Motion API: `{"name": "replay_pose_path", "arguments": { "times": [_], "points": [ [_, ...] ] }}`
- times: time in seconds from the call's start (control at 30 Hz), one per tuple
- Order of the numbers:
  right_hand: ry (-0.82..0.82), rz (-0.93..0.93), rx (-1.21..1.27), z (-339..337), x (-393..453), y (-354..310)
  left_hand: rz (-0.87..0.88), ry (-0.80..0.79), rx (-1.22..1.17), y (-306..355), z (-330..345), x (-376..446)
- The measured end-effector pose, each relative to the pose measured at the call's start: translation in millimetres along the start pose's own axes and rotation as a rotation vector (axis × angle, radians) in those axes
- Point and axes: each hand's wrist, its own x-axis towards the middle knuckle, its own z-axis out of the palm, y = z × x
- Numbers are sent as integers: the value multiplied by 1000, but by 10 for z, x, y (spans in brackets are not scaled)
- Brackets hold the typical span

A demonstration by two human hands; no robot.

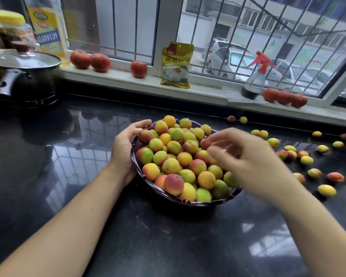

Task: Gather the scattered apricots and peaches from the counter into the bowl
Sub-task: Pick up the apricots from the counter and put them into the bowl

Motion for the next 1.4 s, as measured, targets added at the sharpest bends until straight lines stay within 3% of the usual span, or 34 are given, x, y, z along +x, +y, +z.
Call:
{"name": "replay_pose_path", "arguments": {
  "times": [0.07, 0.17, 0.3, 0.43, 0.5, 0.63, 0.73, 0.97, 1.13, 1.23, 1.4],
  "points": [
    [281, 74, 28, -92, 87, 416, 2, -4, 3, -7, 3, 1],
    [482, 259, 1, -158, 197, 1151, 6, -4, 2, -18, -1, 11],
    [528, 503, -142, -132, 258, 1880, 9, -5, -18, -38, 1, 30],
    [521, 689, -234, 41, 270, 2130, 10, -15, -32, -46, -12, 36],
    [520, 675, -258, 89, 300, 2147, 14, -15, -29, -43, -7, 31],
    [336, 652, -443, 120, 358, 2155, 13, -14, -30, -41, 0, 28],
    [383, 612, -456, 136, 321, 2166, 5, -8, -25, -32, 12, 18],
    [510, 345, -271, 174, 152, 1955, -18, -11, -47, -15, 5, 6],
    [663, 293, 47, 19, 147, 1582, -20, -9, -46, 5, 25, -18],
    [498, 145, 271, -145, 150, 1162, -19, -11, -33, 8, 19, -18],
    [-202, -72, 268, -192, 154, 332, -20, -15, -35, 3, 11, -10]
  ]
}}
